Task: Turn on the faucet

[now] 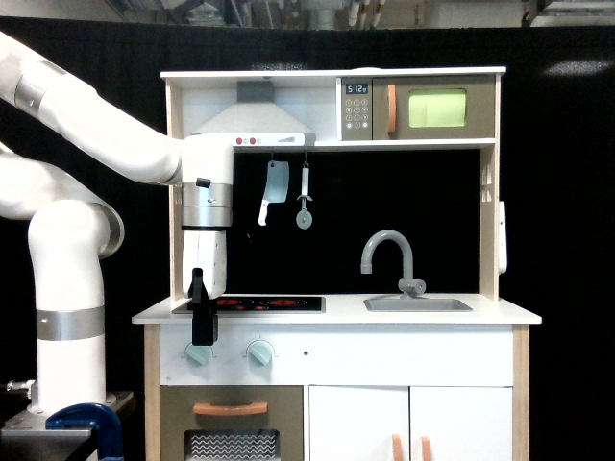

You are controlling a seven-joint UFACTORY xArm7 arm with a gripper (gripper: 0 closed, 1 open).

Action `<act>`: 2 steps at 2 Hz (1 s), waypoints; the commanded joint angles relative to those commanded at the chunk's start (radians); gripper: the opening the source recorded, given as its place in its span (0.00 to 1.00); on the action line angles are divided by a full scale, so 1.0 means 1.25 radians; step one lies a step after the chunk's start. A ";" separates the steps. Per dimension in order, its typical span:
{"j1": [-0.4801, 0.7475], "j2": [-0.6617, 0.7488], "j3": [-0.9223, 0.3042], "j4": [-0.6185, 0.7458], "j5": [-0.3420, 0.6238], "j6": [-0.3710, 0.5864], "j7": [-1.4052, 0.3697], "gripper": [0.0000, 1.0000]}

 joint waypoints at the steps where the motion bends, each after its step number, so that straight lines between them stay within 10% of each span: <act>1: 0.005 -0.083 -0.006 -0.018 -0.005 0.024 -0.017 1.00; 2: -0.005 -0.021 -0.011 0.043 -0.017 0.023 -0.024 1.00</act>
